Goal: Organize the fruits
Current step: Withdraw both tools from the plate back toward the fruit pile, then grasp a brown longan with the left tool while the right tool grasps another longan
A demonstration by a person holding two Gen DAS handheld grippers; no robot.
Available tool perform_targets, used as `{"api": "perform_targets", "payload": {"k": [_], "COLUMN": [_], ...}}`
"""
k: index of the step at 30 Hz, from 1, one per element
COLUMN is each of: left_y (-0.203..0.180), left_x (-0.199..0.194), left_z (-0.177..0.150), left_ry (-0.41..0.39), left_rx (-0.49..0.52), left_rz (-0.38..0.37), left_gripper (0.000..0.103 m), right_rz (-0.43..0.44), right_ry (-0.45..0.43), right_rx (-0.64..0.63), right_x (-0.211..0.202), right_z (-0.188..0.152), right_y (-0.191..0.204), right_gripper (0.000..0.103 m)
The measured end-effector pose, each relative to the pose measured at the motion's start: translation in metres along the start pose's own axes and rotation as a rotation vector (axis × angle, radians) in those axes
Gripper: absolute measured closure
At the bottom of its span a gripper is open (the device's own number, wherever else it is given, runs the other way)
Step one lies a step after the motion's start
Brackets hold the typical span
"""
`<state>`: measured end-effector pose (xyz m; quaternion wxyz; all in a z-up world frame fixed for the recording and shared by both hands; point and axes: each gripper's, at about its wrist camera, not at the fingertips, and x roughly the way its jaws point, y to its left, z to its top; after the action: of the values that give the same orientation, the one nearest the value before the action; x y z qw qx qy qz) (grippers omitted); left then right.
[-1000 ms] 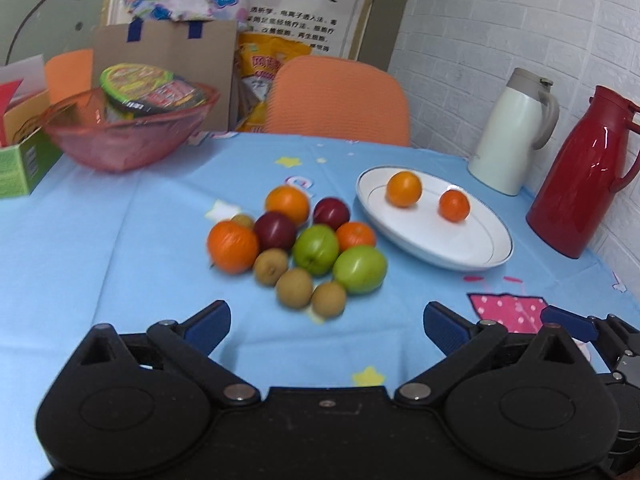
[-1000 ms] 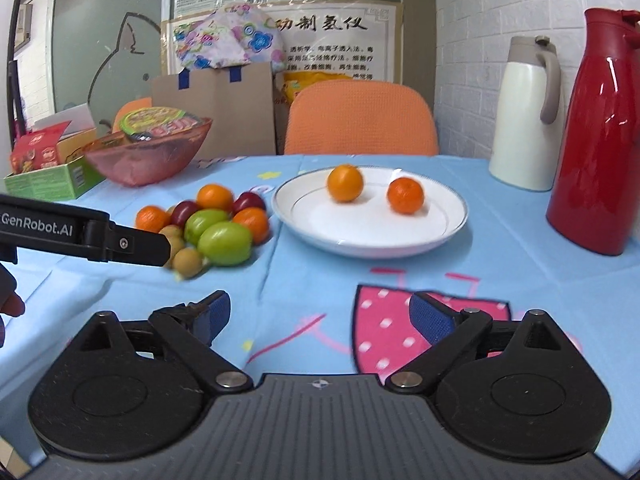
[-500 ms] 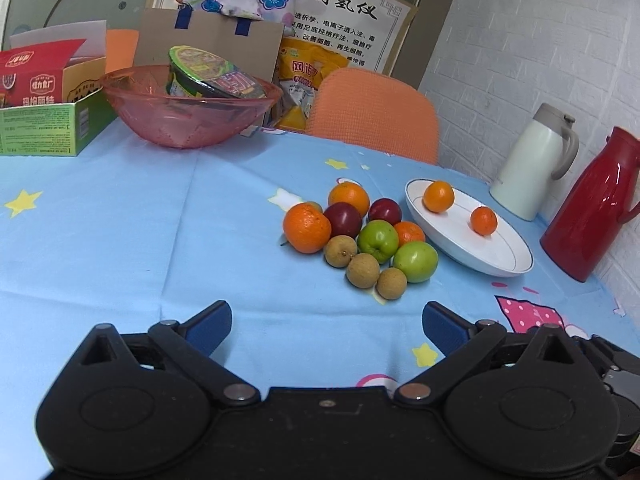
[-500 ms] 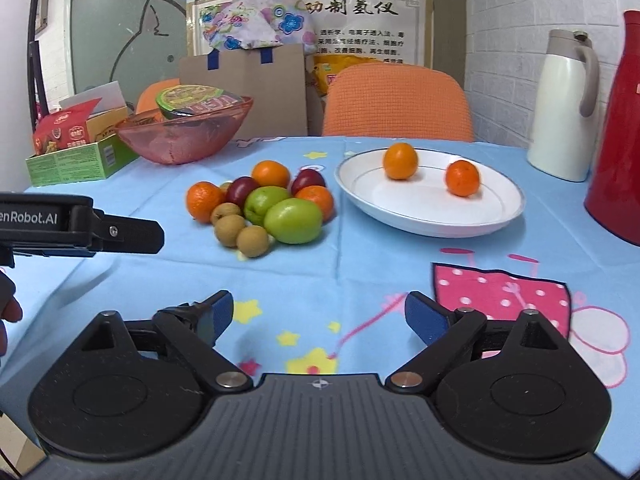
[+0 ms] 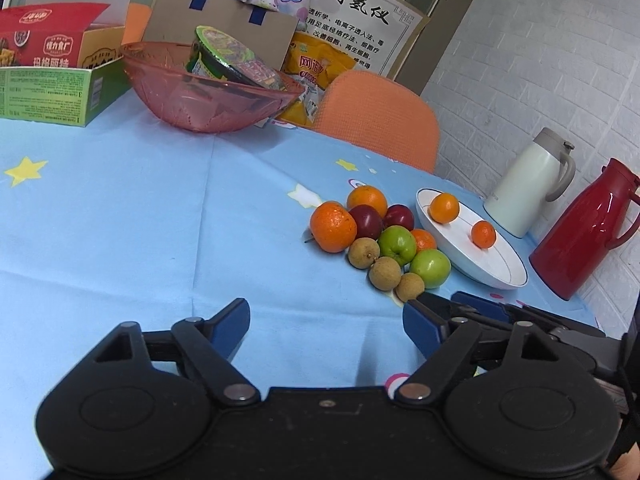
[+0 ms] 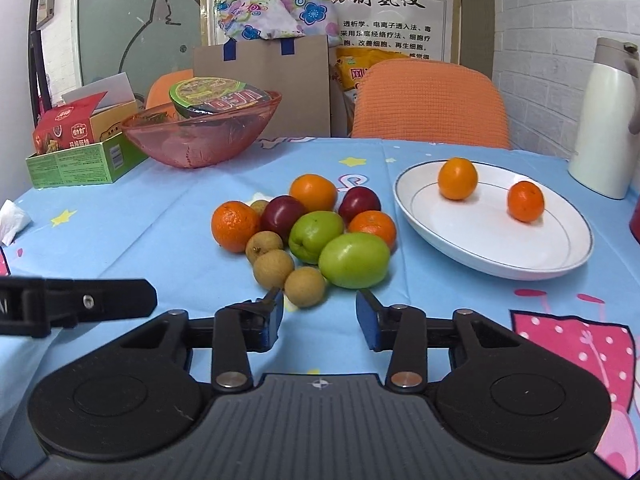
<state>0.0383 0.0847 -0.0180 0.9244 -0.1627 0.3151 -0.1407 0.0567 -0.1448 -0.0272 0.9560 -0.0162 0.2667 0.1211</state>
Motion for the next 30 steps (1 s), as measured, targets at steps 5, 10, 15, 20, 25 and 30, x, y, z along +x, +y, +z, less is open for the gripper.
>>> {"api": "perform_targets", "payload": {"k": [5,10,15,20,25,30], "left_y": [0.005,0.002,-0.009,-0.027,-0.036,-0.037], "left_x": [0.006,0.012,0.022,0.048,0.068,0.081], "left_z": [0.002,0.010,0.018,0.021,0.025,0.033], "left_ry": [0.020,0.026,0.039,0.091,0.098,0.106], "left_rx": [0.001,0.014,0.037,0.079,0.086,0.052], "left_rz": [-0.028,-0.051,-0.067,-0.065,-0.017,0.004], "left_gripper": [0.012,0.022,0.024,0.024,0.024,0.023], "right_rz": [0.013,0.024,0.034,0.015,0.008,0.021], "right_ry": [0.010,0.033,0.025,0.038,0.036,0.041], "right_rx": [-0.009,-0.011,0.008,0.010,0.031,0.061], "right_x": [0.009,0.017,0.007,-0.007,-0.015,-0.015], "right_z": [0.004,0.004,0.002,-0.007,-0.013,-0.015], "right_y": [0.005,0.007,0.001,-0.009,-0.019,-0.025], "right_gripper": [0.044,0.061,0.061,0.061,0.061,0.061]}}
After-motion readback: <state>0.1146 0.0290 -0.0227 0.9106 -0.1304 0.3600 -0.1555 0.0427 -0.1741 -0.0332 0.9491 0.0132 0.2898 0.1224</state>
